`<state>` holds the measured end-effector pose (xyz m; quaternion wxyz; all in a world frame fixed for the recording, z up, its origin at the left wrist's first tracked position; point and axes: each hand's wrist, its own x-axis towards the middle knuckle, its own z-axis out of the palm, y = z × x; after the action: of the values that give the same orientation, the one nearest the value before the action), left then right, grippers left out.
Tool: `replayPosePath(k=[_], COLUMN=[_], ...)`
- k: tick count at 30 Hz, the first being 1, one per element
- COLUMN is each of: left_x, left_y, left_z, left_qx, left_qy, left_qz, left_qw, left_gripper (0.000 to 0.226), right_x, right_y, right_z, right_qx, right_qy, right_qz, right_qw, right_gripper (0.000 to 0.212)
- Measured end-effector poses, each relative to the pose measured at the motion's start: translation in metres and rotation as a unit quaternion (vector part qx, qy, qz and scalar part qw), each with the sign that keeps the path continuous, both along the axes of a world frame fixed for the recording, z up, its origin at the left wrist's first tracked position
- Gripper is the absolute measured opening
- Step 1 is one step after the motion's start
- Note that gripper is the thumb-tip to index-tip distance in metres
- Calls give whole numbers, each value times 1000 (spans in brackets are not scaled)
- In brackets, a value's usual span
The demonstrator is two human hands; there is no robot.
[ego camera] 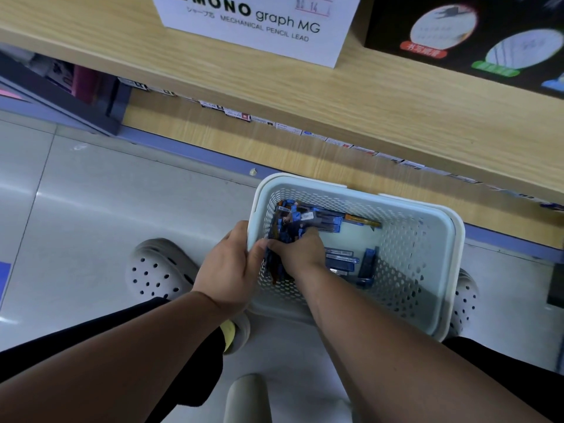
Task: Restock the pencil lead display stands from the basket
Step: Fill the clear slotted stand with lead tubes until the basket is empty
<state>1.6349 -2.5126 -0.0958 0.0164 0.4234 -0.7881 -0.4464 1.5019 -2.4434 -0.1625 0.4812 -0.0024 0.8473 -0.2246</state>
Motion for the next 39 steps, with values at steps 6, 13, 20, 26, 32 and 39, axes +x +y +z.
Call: replayPosePath(k=[6, 13, 20, 26, 32, 39], left_x=[0, 1, 0, 0, 0, 0], left_y=[0, 0, 1, 1, 0, 0], left_z=[-1, -2, 1, -1, -1, 2], left_qx=[-3, -2, 5, 2, -1, -4], left_qy=[0, -4, -4, -1, 4, 5], left_qz=[-5, -7, 2, 0, -3, -9], left_qw=[1000, 1000, 1000, 1000, 1000, 1000], left_gripper=[40, 37, 29, 29, 27, 42], right_x=[1, -2, -2, -4, -6, -20], right_y=[2, 5, 6, 3, -2, 14], right_z=[-7, -10, -9, -6, 3, 21], right_qx=[-39, -67, -90, -102, -129, -137], right_qy=[-45, -81, -145, -165, -189, -175], right_qz=[1, -26, -56, -48, -35, -14], right_qw=[998, 994, 984, 980, 973, 975], right_gripper=[47, 46, 28, 27, 24, 14])
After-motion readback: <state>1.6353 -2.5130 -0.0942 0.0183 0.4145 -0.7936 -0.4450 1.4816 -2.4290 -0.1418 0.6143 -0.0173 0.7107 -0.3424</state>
